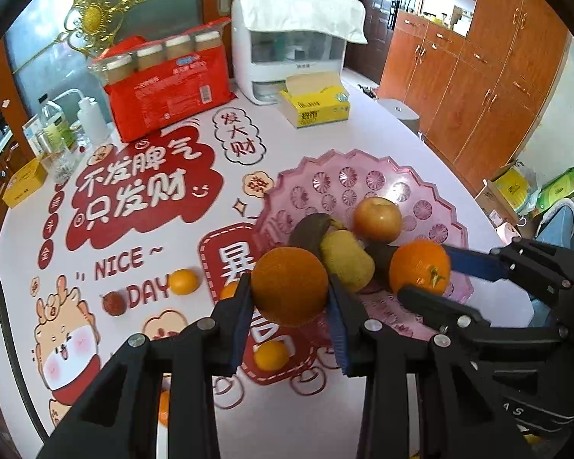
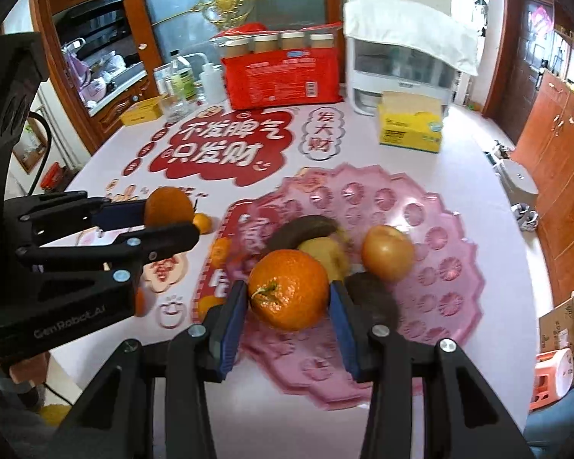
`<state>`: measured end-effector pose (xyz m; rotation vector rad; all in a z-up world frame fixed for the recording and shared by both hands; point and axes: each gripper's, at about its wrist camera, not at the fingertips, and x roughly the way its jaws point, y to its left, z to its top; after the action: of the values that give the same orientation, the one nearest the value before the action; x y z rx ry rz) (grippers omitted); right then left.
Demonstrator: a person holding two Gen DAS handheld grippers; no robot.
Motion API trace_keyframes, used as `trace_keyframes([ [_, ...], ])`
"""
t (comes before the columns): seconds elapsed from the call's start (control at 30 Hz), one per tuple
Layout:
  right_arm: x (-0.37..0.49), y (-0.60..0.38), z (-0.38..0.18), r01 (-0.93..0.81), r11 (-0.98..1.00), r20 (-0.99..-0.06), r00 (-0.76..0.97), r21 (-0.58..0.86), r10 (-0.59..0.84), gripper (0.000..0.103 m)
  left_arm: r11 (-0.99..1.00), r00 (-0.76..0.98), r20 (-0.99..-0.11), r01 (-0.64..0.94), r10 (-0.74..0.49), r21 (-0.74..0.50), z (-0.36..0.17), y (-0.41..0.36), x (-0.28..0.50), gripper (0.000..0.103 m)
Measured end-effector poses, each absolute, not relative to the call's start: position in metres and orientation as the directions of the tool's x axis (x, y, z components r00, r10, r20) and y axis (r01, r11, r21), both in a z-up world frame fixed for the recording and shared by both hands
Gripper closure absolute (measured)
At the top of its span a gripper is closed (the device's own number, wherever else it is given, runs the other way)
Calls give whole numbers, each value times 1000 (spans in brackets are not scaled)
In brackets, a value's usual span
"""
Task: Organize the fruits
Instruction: 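Carry both mandarins over the pink bowl with both tools, then lower both mandarins into the bowl and open both tools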
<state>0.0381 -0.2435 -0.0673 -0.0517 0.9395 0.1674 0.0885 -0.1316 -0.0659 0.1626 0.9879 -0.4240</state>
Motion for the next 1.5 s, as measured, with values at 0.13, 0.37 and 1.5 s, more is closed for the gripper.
trace_keyframes([
  [0.13, 49, -271, -76, -99, 995, -818, 572, 2, 59, 59, 902, 463, -846, 429, -264, -47, -80, -158, 101, 68],
  [0.37, 68, -316, -91, 0, 1000, -833, 553, -27, -22, 59, 886, 446, -866, 464, -226, 8, -106, -205, 121, 68],
  [1.5, 74, -345, -111, 55, 998, -851, 525, 9, -21, 43, 918, 439, -888, 392, -136, 53, -122, -210, 130, 16],
])
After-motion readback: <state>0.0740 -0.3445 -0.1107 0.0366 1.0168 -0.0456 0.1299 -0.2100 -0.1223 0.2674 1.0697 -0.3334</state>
